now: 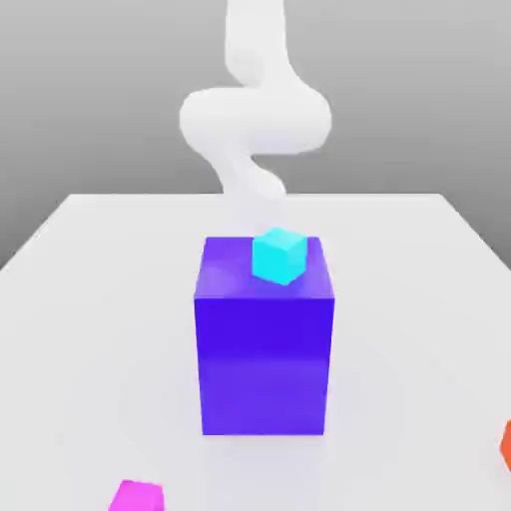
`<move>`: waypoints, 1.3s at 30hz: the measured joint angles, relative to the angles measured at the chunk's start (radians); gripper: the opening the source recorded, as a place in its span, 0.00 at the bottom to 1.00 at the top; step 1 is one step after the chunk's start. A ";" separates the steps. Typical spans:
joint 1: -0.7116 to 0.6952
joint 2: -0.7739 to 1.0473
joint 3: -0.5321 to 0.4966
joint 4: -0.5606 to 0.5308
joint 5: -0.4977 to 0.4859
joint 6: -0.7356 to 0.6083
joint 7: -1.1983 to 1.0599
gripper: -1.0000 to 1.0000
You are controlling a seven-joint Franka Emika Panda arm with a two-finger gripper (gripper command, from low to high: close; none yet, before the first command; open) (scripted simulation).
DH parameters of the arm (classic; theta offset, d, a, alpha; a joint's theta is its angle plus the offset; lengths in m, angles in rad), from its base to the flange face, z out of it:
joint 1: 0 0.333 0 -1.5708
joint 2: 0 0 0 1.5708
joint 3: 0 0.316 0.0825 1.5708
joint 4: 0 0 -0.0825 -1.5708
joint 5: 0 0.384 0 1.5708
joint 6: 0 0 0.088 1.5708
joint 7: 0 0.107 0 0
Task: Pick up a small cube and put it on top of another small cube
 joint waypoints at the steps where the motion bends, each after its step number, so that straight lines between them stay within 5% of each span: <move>1: 0.001 0.039 -0.009 0.000 0.004 0.012 -0.006 0.50; 17: -0.014 0.623 -0.115 0.006 0.086 0.184 -0.111 0.50; 33: -0.106 1.200 -0.107 0.038 0.147 0.419 -0.192 0.50; 34: -0.112 1.226 -0.100 0.043 0.153 0.439 -0.197 0.00; 39: -0.112 1.226 -0.100 0.043 0.153 0.439 -0.197 0.00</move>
